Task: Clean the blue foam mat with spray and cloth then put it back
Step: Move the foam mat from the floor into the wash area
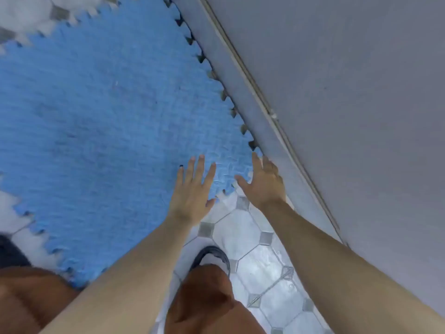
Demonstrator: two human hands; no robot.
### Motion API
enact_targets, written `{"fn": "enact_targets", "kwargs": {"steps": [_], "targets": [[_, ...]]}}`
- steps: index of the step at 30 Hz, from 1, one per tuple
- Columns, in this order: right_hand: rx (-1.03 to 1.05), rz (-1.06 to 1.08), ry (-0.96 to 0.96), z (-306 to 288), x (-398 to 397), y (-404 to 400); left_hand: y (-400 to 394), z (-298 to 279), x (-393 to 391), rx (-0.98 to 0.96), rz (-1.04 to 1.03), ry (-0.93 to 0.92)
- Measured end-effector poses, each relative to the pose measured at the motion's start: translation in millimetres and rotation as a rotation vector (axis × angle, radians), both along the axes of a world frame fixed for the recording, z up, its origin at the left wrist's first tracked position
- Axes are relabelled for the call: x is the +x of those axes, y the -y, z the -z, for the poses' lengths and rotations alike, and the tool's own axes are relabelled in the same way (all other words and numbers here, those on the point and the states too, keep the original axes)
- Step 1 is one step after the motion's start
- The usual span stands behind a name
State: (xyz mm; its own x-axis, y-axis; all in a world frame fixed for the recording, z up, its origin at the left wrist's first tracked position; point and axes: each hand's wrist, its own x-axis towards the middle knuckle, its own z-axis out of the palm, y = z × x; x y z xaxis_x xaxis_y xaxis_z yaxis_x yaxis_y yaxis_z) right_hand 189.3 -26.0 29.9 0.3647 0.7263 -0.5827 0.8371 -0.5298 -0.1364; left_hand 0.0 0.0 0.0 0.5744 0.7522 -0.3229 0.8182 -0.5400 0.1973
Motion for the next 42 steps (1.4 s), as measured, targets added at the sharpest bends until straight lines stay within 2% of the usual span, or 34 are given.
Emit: {"fn": "enact_targets", "kwargs": {"steps": [8, 13, 18, 24, 32, 38, 42], "targets": [[0.036, 0.047, -0.004, 56.0, -0.5, -1.9, 16.6, 61.8, -24.4, 0.067, 0.207, 0.028], [0.145, 0.222, -0.175, 68.1, 5.2, -1.2, 15.8, 66.5, -26.1, 0.015, 0.258, -0.028], [0.183, 0.255, -0.219, 66.1, 13.2, -12.9, 20.6, 63.0, -24.4, -0.014, 0.246, -0.057], [0.01, 0.21, -0.209, 48.6, 32.8, -28.0, 24.9, 53.3, -21.9, -0.014, 0.201, -0.063], [0.02, 0.213, -0.242, 5.3, 26.0, -34.5, 34.3, 8.0, -5.5, 0.006, 0.06, -0.128], [0.07, 0.161, -0.336, -46.2, 11.9, -48.7, 18.3, -37.8, -15.1, 0.031, -0.049, 0.037], [0.036, -0.04, -0.314, -92.2, -4.6, -47.2, 5.8, -82.0, -25.0, 0.008, -0.06, 0.124]]}}
